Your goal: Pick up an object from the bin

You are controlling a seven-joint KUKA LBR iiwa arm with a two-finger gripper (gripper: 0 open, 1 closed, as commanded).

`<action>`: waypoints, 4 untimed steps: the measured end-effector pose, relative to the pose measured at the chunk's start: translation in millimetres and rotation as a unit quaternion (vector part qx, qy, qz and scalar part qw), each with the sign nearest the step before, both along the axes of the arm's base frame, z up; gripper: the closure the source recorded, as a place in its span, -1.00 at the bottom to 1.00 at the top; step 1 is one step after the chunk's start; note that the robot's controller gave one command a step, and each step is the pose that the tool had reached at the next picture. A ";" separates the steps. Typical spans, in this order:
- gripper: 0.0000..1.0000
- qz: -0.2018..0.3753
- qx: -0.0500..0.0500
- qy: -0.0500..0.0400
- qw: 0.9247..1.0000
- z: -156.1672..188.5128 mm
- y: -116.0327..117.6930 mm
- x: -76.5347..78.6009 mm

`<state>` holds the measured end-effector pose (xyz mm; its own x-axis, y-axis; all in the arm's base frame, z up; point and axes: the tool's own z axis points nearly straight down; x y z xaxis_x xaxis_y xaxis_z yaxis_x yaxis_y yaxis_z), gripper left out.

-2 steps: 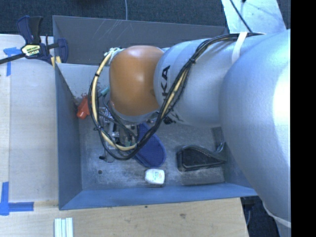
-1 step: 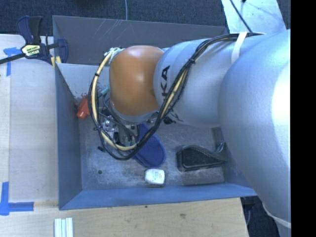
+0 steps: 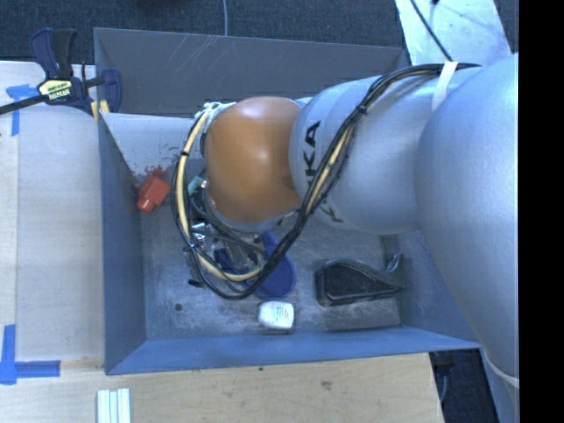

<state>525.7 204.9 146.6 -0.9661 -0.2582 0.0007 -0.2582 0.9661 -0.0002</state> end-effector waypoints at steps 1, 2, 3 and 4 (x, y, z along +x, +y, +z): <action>1.00 -0.002 0.001 -0.004 1.000 27.2 -2.1 6.4; 1.00 -0.033 0.000 0.000 0.999 8.6 -45.2 -9.8; 1.00 -0.080 0.000 0.000 0.997 4.1 -51.4 -36.0; 1.00 -0.006 0.001 -0.003 1.000 16.9 -72.1 -14.8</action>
Offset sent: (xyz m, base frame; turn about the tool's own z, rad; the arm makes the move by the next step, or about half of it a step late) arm 0.0047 -0.0022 0.0251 0.0035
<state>510.9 132.7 163.5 -0.9690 -0.2472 -0.0061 -0.2472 0.9690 -0.0008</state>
